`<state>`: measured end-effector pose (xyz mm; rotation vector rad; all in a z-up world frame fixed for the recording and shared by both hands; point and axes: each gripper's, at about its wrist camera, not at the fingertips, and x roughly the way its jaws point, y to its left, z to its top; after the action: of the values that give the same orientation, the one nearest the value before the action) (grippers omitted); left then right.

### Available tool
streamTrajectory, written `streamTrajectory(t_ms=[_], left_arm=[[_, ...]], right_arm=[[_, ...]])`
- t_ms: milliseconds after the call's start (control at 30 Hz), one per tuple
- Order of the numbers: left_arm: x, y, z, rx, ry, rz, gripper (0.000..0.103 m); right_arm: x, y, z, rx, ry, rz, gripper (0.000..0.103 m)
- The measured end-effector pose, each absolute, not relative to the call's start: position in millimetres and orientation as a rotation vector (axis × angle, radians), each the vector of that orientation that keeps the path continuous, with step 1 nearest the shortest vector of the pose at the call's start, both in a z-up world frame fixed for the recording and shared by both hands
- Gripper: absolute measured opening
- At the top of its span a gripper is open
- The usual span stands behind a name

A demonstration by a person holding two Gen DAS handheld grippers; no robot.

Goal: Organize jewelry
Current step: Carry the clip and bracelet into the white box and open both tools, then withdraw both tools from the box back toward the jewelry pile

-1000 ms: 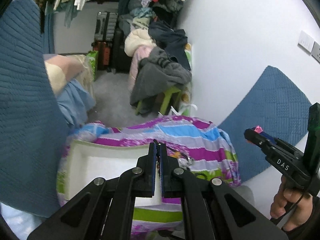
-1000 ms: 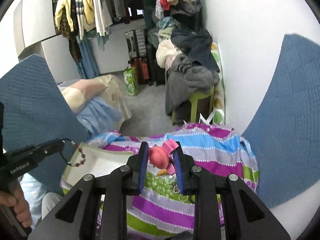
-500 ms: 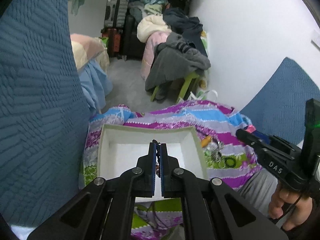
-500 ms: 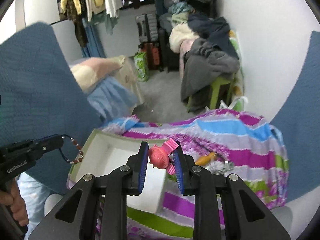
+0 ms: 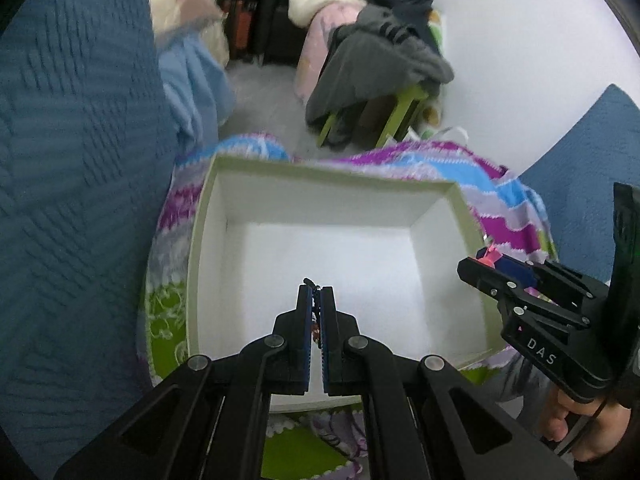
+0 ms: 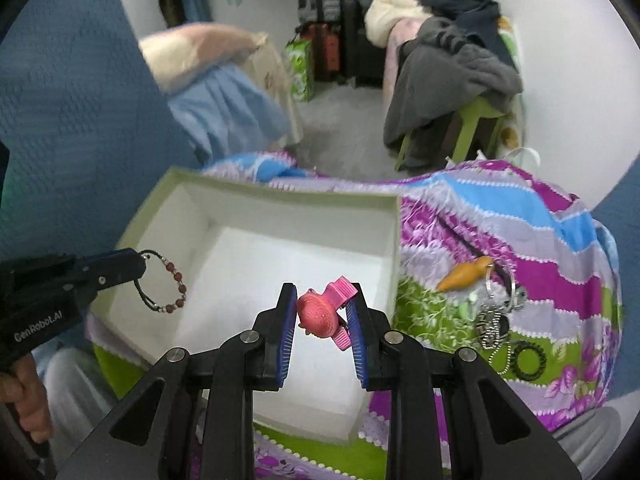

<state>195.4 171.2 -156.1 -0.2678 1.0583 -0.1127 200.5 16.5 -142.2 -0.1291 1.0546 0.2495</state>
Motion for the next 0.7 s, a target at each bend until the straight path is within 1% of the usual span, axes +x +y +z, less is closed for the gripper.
streamTrajectory(t_ms=[167,300,367,400,533,600,667,700], left_arm=[[193,179,-174,-0.291,1.09,-0.085,0.002],[188,185,-164,-0.31,1.058,-0.064,0.004],[187,184,-156,-0.305,1.043,-0.077,0.004],[187,184,-152,-0.302,1.04,-0.071,0.004],[186,181,-131,-0.301,1.023,-0.047,0.005],[184,180,-120,-0.312,1.015,-0.032,0.015],[181,179,-108,-0.315,0.989,-0.01,0.051],[176,177,-98,-0.303,0.963,0.0,0.056]], right_arm=[[203,21,-163,-0.135,1.114,0.262,0.023],[200,19,-167,-0.136,1.14,0.265,0.023],[200,17,-164,-0.119,1.143,0.276,0.028],[200,17,-161,-0.118,1.141,0.281,0.036],[199,16,-140,-0.114,1.095,0.304,0.038],[197,16,-126,-0.112,1.066,0.316,0.04],[195,14,-109,-0.114,1.026,0.327,0.042],[194,13,-101,-0.113,1.008,0.333,0.045]])
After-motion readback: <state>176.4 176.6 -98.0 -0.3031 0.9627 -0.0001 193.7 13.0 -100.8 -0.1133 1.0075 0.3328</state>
